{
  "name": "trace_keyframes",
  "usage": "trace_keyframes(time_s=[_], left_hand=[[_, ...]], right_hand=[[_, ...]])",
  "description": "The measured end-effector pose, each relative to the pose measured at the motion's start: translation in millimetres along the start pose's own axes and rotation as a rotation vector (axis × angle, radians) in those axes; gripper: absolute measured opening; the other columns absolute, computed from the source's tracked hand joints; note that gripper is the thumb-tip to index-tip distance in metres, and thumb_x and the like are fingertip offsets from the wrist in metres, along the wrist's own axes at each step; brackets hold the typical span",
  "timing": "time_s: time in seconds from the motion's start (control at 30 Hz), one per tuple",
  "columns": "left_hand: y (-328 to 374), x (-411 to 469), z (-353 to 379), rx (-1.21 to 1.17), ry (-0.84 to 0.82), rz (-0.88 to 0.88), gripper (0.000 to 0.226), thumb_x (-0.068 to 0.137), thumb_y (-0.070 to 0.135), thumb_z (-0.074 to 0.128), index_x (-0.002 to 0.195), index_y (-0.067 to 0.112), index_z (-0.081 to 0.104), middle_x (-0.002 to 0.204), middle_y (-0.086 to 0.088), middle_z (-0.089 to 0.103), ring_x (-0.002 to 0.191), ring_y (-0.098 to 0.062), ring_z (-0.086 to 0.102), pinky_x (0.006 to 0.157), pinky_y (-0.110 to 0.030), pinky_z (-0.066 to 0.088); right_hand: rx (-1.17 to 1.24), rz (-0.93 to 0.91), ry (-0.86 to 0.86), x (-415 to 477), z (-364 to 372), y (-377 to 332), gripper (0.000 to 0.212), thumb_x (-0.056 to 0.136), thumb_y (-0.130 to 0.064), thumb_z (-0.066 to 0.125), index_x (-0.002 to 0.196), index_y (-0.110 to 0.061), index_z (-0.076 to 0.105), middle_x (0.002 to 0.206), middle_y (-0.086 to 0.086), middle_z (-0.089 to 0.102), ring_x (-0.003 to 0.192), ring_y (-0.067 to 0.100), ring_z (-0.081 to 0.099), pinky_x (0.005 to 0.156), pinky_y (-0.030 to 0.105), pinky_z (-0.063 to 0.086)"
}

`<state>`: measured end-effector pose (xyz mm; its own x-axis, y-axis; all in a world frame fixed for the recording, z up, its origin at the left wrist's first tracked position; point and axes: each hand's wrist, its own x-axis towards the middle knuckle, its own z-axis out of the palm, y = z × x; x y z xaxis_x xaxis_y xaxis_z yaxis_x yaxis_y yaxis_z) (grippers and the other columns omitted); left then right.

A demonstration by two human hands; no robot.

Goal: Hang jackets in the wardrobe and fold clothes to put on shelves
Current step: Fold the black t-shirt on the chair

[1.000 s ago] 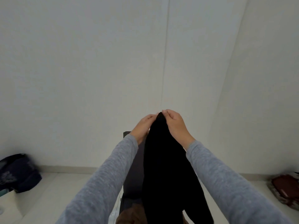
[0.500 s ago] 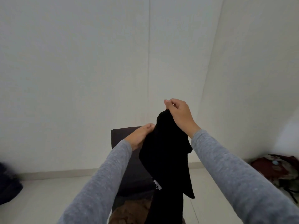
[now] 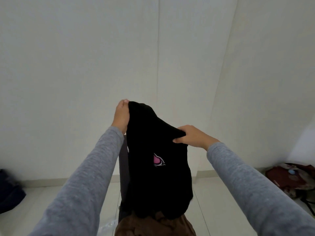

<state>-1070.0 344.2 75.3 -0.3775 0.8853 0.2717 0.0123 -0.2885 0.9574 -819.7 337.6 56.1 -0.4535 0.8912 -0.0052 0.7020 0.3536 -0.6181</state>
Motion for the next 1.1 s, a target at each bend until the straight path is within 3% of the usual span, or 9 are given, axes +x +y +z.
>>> trace_keyframes(time_s=[0.17, 0.27, 0.33, 0.47, 0.6, 0.7, 0.87, 0.93, 1.1], left_hand=[[11, 5, -17, -0.054, 0.019, -0.111, 0.027, 0.092, 0.027, 0.043, 0.066, 0.019, 0.043, 0.068, 0.003, 0.045, 0.064, -0.012, 0.044, 0.063, -0.027, 0.039], [16, -3, -20, 0.112, -0.010, -0.089, 0.043, 0.079, 0.055, 0.063, 0.068, 0.018, 0.043, 0.067, 0.001, 0.046, 0.063, -0.014, 0.049, 0.063, -0.027, 0.044], [17, -9, -22, 0.250, -0.044, -0.049, 0.051, 0.068, 0.055, 0.074, 0.068, 0.018, 0.039, 0.063, 0.002, 0.041, 0.056, -0.013, 0.045, 0.052, -0.022, 0.038], [16, -13, -28, 0.515, -0.106, -0.040, 0.052, 0.063, 0.046, 0.083, 0.077, 0.014, 0.043, 0.073, 0.000, 0.048, 0.064, -0.014, 0.049, 0.057, -0.023, 0.039], [9, -14, -36, 0.720, -0.302, -0.090, 0.036, 0.076, 0.026, 0.075, 0.086, 0.016, 0.042, 0.086, 0.001, 0.048, 0.072, -0.010, 0.047, 0.058, -0.024, 0.036], [-2, -14, -40, 0.885, -0.392, -0.073, 0.021, 0.083, 0.012, 0.060, 0.089, 0.013, 0.040, 0.086, -0.001, 0.043, 0.074, -0.013, 0.043, 0.057, -0.023, 0.034], [-16, -12, -34, 0.907, -0.263, 0.064, 0.011, 0.088, 0.005, 0.045, 0.091, 0.010, 0.036, 0.086, -0.005, 0.040, 0.069, -0.015, 0.039, 0.054, -0.025, 0.032], [-21, -13, -34, 0.889, -0.184, 0.099, 0.017, 0.083, -0.003, 0.039, 0.086, 0.013, 0.033, 0.079, -0.003, 0.037, 0.063, -0.015, 0.033, 0.052, -0.026, 0.027], [-23, -8, -33, 0.723, -0.124, -0.044, 0.026, 0.074, -0.009, 0.032, 0.070, 0.017, 0.028, 0.073, -0.001, 0.033, 0.063, -0.017, 0.027, 0.055, -0.026, 0.026]], right_hand=[[0.123, 0.054, 0.213, 6, 12, 12, 0.019, 0.086, -0.017, 0.063, 0.073, -0.015, 0.049, 0.073, -0.002, 0.051, 0.068, 0.014, 0.047, 0.058, 0.024, 0.033], [0.114, 0.043, 0.384, 18, 19, 7, 0.028, 0.087, -0.017, 0.062, 0.069, -0.017, 0.041, 0.075, 0.000, 0.048, 0.065, 0.013, 0.045, 0.054, 0.022, 0.031], [0.070, 0.045, 0.428, 24, 21, 5, 0.026, 0.089, -0.016, 0.059, 0.072, -0.016, 0.039, 0.083, 0.004, 0.046, 0.066, 0.010, 0.043, 0.052, 0.020, 0.029], [0.026, 0.059, 0.481, 26, 27, 10, 0.013, 0.088, -0.004, 0.050, 0.088, -0.008, 0.038, 0.095, 0.007, 0.039, 0.075, 0.017, 0.042, 0.060, 0.025, 0.033], [0.013, 0.047, 0.476, 25, 26, 15, 0.021, 0.081, 0.010, 0.042, 0.087, -0.009, 0.037, 0.094, 0.008, 0.038, 0.080, 0.019, 0.039, 0.056, 0.020, 0.030], [0.109, 0.061, 0.528, 22, 23, 17, 0.015, 0.085, 0.007, 0.038, 0.088, -0.007, 0.038, 0.086, 0.008, 0.043, 0.072, 0.018, 0.040, 0.053, 0.021, 0.028], [0.170, 0.049, 0.614, 15, 33, 17, 0.003, 0.093, -0.005, 0.045, 0.095, -0.005, 0.043, 0.080, 0.007, 0.049, 0.060, 0.014, 0.043, 0.048, 0.022, 0.037], [0.171, 0.058, 0.603, 13, 32, 19, 0.012, 0.091, -0.012, 0.053, 0.096, -0.005, 0.046, 0.083, 0.006, 0.051, 0.063, 0.015, 0.048, 0.051, 0.021, 0.041], [0.065, 0.085, 0.471, 8, 23, 29, 0.017, 0.083, -0.015, 0.062, 0.085, 0.000, 0.055, 0.080, 0.008, 0.057, 0.061, 0.016, 0.051, 0.050, 0.020, 0.039]])
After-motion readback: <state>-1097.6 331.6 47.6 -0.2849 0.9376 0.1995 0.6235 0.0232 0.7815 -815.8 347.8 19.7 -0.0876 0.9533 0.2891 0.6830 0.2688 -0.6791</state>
